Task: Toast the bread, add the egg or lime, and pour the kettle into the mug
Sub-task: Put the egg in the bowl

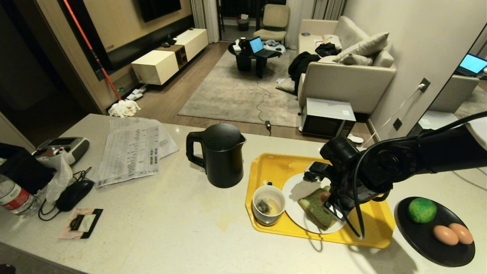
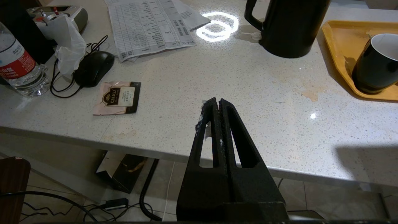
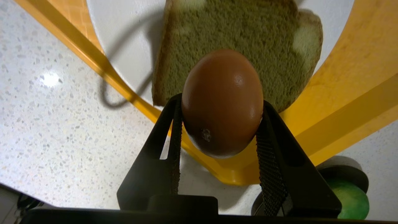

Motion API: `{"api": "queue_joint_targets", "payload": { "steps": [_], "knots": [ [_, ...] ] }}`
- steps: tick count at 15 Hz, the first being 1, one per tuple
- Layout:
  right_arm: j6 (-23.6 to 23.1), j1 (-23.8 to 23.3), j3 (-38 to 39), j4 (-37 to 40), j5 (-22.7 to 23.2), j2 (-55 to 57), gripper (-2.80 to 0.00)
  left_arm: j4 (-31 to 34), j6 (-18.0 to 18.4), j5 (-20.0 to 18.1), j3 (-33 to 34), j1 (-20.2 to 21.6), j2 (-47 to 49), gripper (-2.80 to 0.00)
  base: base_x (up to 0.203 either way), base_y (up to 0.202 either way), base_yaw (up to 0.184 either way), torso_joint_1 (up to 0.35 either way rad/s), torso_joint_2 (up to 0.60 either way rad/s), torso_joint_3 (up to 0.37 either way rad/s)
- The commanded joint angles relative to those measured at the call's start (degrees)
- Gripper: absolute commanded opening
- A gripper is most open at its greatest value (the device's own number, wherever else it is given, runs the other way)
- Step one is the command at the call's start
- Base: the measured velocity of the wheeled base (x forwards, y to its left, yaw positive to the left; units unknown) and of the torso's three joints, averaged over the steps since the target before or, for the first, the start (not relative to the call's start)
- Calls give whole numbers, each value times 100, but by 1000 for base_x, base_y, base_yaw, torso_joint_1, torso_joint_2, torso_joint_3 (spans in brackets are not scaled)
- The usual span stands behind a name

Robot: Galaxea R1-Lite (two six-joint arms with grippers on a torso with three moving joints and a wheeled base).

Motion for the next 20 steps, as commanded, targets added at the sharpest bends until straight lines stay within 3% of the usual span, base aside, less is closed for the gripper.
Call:
{"api": "queue_joint_targets", "payload": {
  "steps": [1,10,11,20],
  "knots": [
    [-9,60,-1,-134,-162,157,-280,0,-1,0,0,1,-1,-280,0,0,0,0,0,0],
    [199,91,-46,-322,-551,427,-280,0,-1,-1,0,1,-1,-280,0,0,0,0,0,0],
    [207,91,-45,-322,-557,436,0,0,-1,-1,0,1,-1,-280,0,0,0,0,0,0],
    [471,82,3,-308,-601,305,0,0,-1,-1,0,1,-1,-280,0,0,0,0,0,0]
  ]
}}
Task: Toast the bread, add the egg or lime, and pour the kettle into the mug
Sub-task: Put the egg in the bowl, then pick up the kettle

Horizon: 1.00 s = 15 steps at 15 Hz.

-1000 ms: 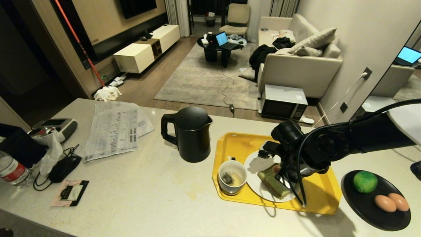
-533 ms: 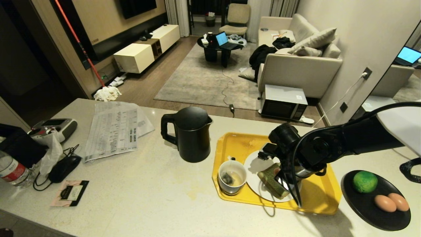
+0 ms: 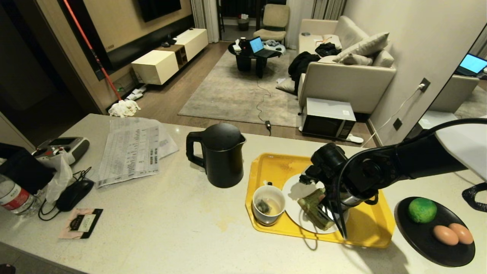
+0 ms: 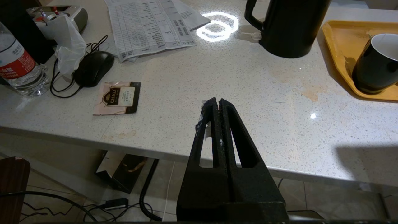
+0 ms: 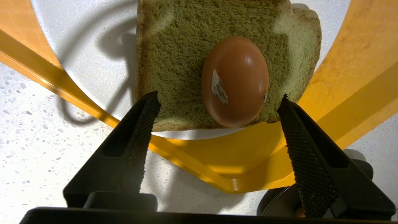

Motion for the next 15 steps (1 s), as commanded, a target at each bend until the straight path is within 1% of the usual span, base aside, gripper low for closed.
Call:
{"api": "queue_joint_targets", "payload": {
  "steps": [1,4,8,9,13,15],
  "knots": [
    [-1,-2,39,40,-4,-201,0,-1,0,1,0,1,-1,-280,0,0,0,0,0,0],
    [-7,-7,94,70,12,-667,0,-1,0,1,0,1,-1,-280,0,0,0,0,0,0],
    [-88,-12,408,377,104,-1850,0,-1,0,10,0,1,-1,-280,0,0,0,0,0,0],
    [-102,-27,515,481,114,-2185,-280,-1,0,1,0,1,-1,-280,0,0,0,0,0,0],
    [-113,-193,697,948,105,-3366,-280,-1,0,1,0,1,-1,-280,0,0,0,0,0,0],
    [-121,-305,697,1015,79,-3919,-280,-1,0,1,0,1,-1,-280,0,0,0,0,0,0]
  ]
}}
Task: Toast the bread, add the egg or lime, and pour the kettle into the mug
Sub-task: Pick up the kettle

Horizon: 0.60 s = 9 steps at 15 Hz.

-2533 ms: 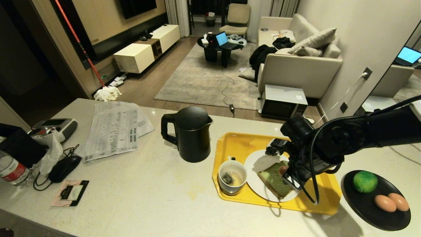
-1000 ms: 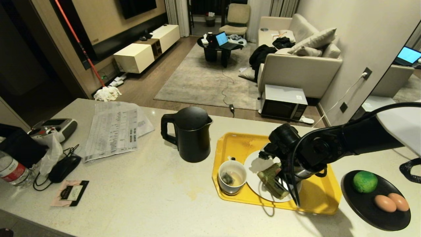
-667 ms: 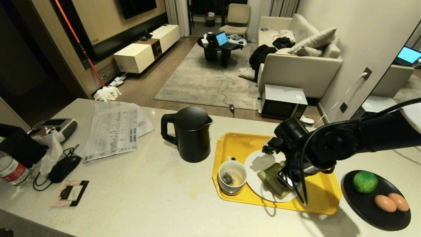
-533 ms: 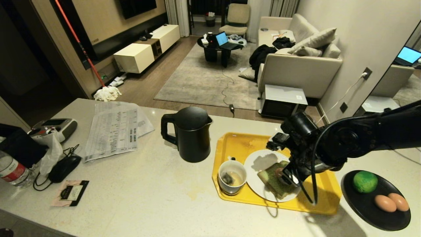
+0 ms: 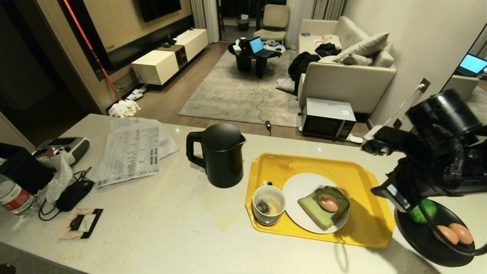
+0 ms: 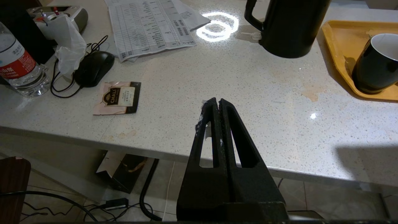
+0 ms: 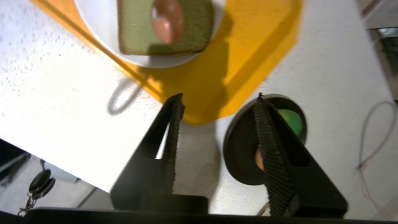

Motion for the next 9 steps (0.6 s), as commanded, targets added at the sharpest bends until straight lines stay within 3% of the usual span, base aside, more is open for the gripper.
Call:
{"api": "queue_joint_targets", "payload": {
  "steps": [1,4,9],
  "knots": [
    [-24,-154,11,41,-33,-972,-280,-3,0,0,0,1,-1,-280,0,0,0,0,0,0],
    [-43,-519,45,33,-38,-1712,-280,-3,0,0,9,1,-1,-280,0,0,0,0,0,0],
    [-123,-1699,623,-60,-7,-3419,-280,-3,0,0,0,1,-1,-280,0,0,0,0,0,0]
  ]
}}
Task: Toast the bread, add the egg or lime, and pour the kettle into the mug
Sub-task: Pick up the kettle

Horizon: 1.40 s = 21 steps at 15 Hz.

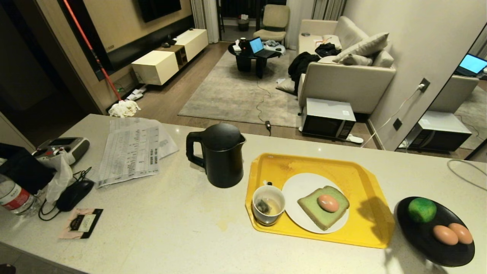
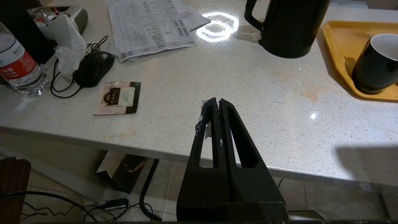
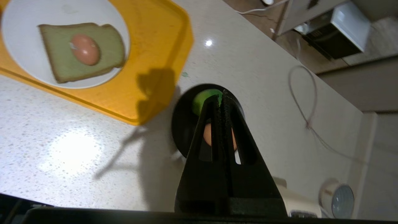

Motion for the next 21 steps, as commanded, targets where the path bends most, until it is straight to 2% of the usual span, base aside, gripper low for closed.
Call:
{"api": "queue_joint_targets", "payload": {
  "steps": [1,4,7,16,21],
  "knots": [
    [3,-498,544,-114,-14,-1348,-280,-3,-1,-1,0,1,-1,-280,0,0,0,0,0,0],
    [48,-1004,1838,-938,-50,-2585,-280,-3,-1,-1,0,1,-1,-280,0,0,0,0,0,0],
    [86,-1184,2194,-1196,-50,-3252,-280,-3,-1,4,0,1,-1,-280,0,0,0,0,0,0],
    [99,-1138,3012,-1062,-102,-4800,-280,-3,-1,-1,0,1,-1,-280,0,0,0,0,0,0],
    [107,-944,4072,-837,-51,-5942,-280,-3,-1,-1,0,1,-1,-280,0,0,0,0,0,0]
  ]
}}
